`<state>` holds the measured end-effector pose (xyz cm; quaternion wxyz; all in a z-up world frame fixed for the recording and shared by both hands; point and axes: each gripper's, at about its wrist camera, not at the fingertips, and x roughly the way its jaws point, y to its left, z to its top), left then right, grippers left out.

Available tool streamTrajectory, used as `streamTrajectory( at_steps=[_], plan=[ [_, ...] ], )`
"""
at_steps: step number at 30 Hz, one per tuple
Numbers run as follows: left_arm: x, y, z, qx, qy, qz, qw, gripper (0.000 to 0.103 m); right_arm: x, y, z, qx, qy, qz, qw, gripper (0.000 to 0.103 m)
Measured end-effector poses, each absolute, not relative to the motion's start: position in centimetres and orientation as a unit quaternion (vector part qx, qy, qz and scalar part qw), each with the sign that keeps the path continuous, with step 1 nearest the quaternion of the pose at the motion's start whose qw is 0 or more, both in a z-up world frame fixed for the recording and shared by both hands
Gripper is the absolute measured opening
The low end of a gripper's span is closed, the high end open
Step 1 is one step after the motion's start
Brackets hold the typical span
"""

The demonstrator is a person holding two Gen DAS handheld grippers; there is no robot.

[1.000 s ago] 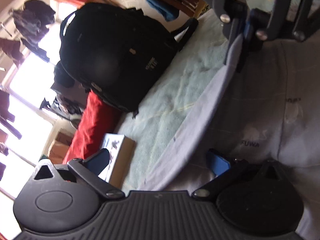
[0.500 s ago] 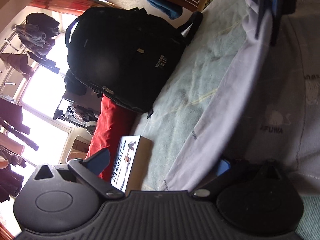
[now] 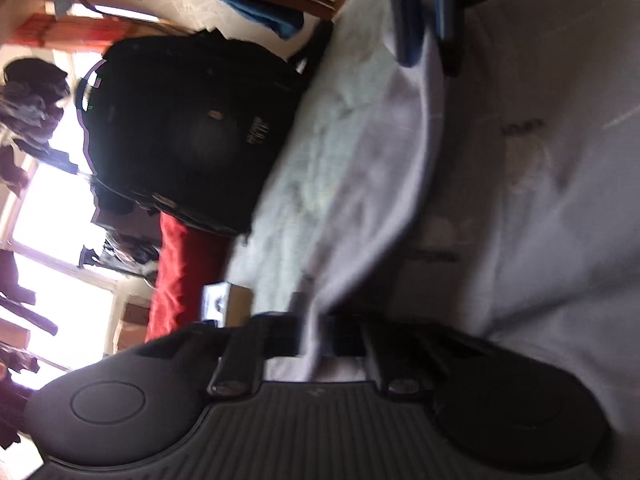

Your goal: Fold clothes

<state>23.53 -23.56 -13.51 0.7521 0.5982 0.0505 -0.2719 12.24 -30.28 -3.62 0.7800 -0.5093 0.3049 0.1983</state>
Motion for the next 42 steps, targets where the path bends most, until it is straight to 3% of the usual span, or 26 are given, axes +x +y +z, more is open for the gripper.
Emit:
streamTrajectory(
  at_steps=[4, 9, 11, 13, 24, 33, 42],
  plan=[
    [23.9, -23.5, -13.2, 0.582, 0.066, -0.274, 0.763, 0.0, 12.0, -30.2, -4.6, -0.517, 0.309, 0.195, 0.774, 0.025],
    [23.8, -23.5, -13.4, 0.583, 0.063, -0.27, 0.764, 0.0, 13.4, -30.0, -5.7, -0.512, 0.314, 0.181, 0.779, 0.026],
    [23.8, -23.5, -13.5, 0.585, 0.062, -0.268, 0.763, 0.0, 13.9, -30.0, -5.8, -0.504, 0.321, 0.179, 0.782, 0.022],
    [23.8, -23.6, -13.3, 0.59, 0.06, -0.268, 0.76, 0.0, 14.3, -30.0, -5.7, -0.492, 0.331, 0.176, 0.786, 0.004],
    [21.3, -22.8, -9.9, 0.619, 0.025, -0.253, 0.743, 0.0, 11.4, -31.2, -1.2, -0.475, 0.288, 0.158, 0.816, 0.004],
    [14.8, -21.1, -6.0, 0.64, -0.004, -0.25, 0.727, 0.0, 6.8, -34.0, 2.2, -0.437, 0.243, 0.17, 0.849, 0.004],
    [6.7, -20.8, -7.0, 0.65, -0.006, -0.287, 0.704, 0.0, 2.2, -37.1, 1.4, -0.403, 0.249, 0.205, 0.857, 0.004]
  ],
)
